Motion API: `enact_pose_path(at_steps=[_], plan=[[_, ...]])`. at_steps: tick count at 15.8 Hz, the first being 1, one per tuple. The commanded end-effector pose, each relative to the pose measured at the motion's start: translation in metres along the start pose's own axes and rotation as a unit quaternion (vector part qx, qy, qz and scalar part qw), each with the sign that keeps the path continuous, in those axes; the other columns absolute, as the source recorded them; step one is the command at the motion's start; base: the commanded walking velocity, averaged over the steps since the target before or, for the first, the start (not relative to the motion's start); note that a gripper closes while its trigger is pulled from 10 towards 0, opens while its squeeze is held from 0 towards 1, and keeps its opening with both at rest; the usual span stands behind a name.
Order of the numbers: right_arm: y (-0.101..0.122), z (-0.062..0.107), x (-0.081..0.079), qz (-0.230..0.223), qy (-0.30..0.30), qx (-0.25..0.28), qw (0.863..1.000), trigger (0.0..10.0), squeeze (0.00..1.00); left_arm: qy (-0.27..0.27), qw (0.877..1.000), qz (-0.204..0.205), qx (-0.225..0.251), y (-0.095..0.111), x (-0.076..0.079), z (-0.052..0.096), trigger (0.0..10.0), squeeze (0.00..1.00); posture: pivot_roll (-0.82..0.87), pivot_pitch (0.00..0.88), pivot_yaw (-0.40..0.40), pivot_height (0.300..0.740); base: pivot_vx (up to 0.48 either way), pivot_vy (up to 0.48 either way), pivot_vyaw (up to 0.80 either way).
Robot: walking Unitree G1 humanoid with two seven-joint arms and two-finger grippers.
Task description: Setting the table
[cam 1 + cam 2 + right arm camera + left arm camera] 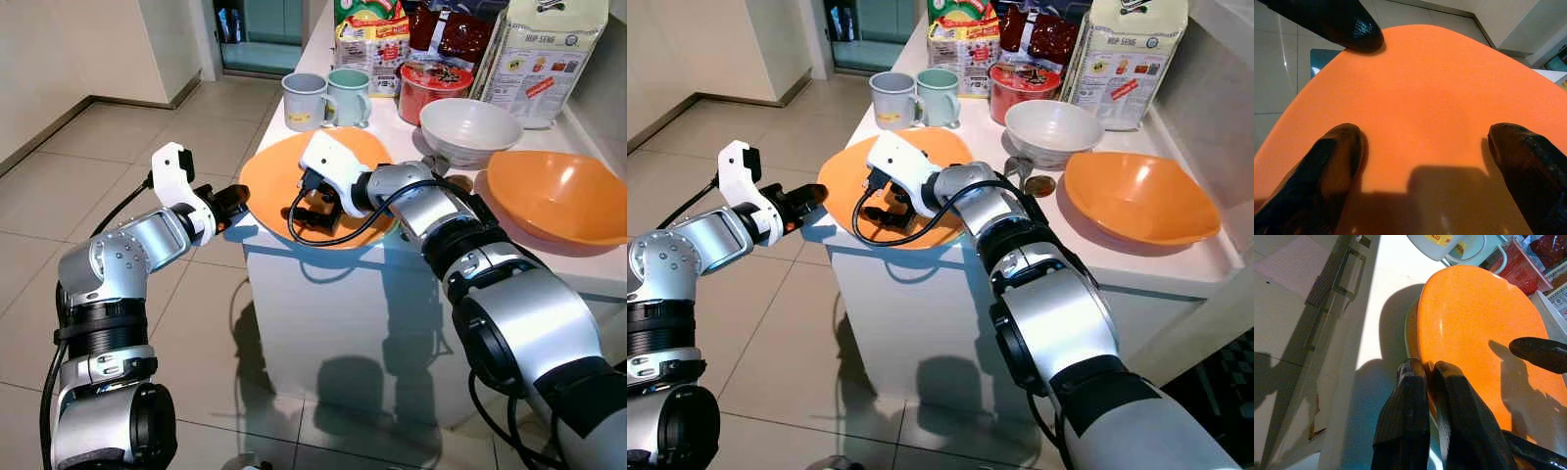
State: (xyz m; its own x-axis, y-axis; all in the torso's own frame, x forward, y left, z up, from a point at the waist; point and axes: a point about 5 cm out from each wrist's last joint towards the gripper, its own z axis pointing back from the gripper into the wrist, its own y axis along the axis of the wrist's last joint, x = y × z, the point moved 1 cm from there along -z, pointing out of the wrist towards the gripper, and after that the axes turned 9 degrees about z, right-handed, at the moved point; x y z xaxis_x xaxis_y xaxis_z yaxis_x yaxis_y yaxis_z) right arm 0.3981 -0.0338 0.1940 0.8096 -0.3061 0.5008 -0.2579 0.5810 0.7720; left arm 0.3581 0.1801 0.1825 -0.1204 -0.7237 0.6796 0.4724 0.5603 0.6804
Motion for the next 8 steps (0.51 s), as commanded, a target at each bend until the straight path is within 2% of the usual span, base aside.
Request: enact_pose_path(at_steps=[1,4,5,6,8], plan=[[0.008,0.001,0.005,0.003,-0.009,0.014,1.000,10.0,0.00,-0.014,1.000,-0.007,-0.009,0.000,0.009,-0.004,0.0,0.00,0.04,0.000,0.028,0.740,0.000,0.000,0.00],[0.019,0.009,0.022,-0.004,-0.049,0.041,0.998,10.0,0.00,-0.011,1.000,-0.006,-0.004,0.002,0.009,-0.004,0.0,0.00,0.04,0.000,0.028,0.740,0.000,0.000,0.00],[0.029,0.017,0.037,-0.016,-0.091,0.066,0.994,10.0,0.00,-0.010,1.000,-0.004,0.005,0.005,0.010,-0.004,0.0,0.00,0.04,0.000,0.035,0.740,0.000,0.000,0.00],[0.036,0.024,0.048,-0.028,-0.121,0.084,0.989,10.0,0.00,-0.009,1.000,-0.002,0.010,0.007,0.011,-0.005,0.0,0.00,0.04,0.000,0.035,0.740,0.000,0.000,0.00],[0.049,0.045,0.075,-0.076,-0.203,0.137,0.967,10.0,0.00,-0.006,1.000,0.001,0.025,0.011,0.013,-0.005,0.0,0.00,0.03,0.000,0.034,0.740,0.000,0.000,0.00]])
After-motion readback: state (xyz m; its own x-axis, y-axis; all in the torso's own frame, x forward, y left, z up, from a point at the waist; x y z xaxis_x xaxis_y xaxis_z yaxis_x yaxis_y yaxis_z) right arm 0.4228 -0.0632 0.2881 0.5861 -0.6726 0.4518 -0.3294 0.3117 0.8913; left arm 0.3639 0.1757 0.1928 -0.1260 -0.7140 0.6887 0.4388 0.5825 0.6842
